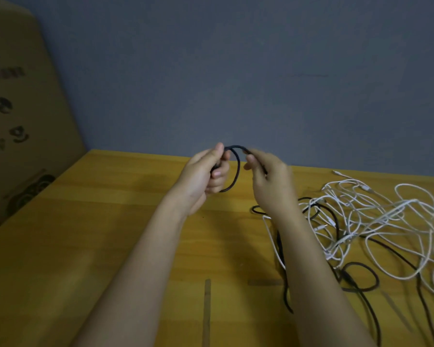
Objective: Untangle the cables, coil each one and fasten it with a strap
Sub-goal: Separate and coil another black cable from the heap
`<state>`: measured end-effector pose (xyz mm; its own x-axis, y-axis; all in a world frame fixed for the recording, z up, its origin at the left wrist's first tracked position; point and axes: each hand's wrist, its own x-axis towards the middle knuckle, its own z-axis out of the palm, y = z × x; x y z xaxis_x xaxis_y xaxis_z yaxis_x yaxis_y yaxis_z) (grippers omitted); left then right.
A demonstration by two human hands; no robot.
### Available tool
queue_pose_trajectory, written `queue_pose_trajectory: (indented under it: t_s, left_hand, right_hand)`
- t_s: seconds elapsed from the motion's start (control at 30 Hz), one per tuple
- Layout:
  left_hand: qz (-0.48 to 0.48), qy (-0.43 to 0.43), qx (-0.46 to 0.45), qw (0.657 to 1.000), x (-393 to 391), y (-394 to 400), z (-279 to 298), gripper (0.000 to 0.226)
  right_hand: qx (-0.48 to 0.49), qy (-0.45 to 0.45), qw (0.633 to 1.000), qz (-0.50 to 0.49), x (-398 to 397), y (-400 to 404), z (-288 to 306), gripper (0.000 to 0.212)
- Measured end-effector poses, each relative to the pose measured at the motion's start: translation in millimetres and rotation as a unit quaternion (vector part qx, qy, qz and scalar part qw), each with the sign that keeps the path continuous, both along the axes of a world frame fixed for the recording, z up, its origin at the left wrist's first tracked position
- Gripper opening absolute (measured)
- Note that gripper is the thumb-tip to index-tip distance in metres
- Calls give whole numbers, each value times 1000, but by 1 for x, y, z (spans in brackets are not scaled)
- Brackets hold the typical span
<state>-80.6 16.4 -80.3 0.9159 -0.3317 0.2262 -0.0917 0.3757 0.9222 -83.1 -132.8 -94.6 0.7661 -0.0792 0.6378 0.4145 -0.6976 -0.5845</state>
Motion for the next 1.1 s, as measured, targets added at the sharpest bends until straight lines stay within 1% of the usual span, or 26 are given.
queue_pose_trajectory:
  t_s: [0.1,0.13,0.2,0.27,0.33,0.37,0.4,0.47,0.5,0.53,0.6,0.67,0.7,0.77,0.87,0.93,1.0,1.1]
  left_hand:
    - [73,43,-95,992,5,7,6,32]
    - [101,52,-120,986,7,10,6,33]
    - [149,70,-168,972,11,17,6,33]
    - [181,83,-210,957,13,22,6,33]
    - [196,79,-230,950,13,24,7,32]
    - [195,74,-232,950,13,23,7,32]
    - [185,66,-227,954,12,22,7,32]
    - [144,47,-181,972,9,17,9,32]
    - [118,39,-151,981,7,14,10,33]
    - [92,33,-127,987,4,12,12,34]
    - [50,19,-103,993,-1,9,15,35]
    - [34,-4,-102,994,-3,7,18,34]
    - [37,-17,-102,994,-3,6,18,33]
    - [76,-47,-79,993,0,6,16,29]
    - [184,-81,11,980,4,7,11,25]
    - [232,-100,57,966,5,6,8,20]
    - [259,-126,90,953,7,5,6,17]
    - [279,-176,144,933,11,9,2,15]
  right_hand:
    - [-52,68,996,1,-1,-2,-2,34]
    - [-56,83,995,4,-2,-2,-2,35]
    - [-20,103,994,30,-4,-1,0,34]
    - [30,145,986,71,-6,2,3,31]
    - [60,192,971,127,-8,7,5,26]
    - [62,190,970,139,-9,10,4,23]
    - [63,165,976,129,-9,13,4,23]
    - [47,75,995,48,-8,15,4,27]
    - [19,48,999,12,-8,15,4,29]
    - [-17,43,999,-9,-8,14,4,30]
    - [-113,85,990,-17,-8,15,0,25]
    - [-203,132,970,12,-9,23,-7,22]
    - [-225,142,963,38,-11,27,-10,21]
    - [-227,144,960,83,-13,30,-11,22]
    - [-185,163,962,115,-16,30,-7,22]
    - [-149,199,957,149,-19,31,-4,21]
    - [-113,251,942,194,-21,31,-1,20]
    - [-105,317,920,204,-20,23,5,17]
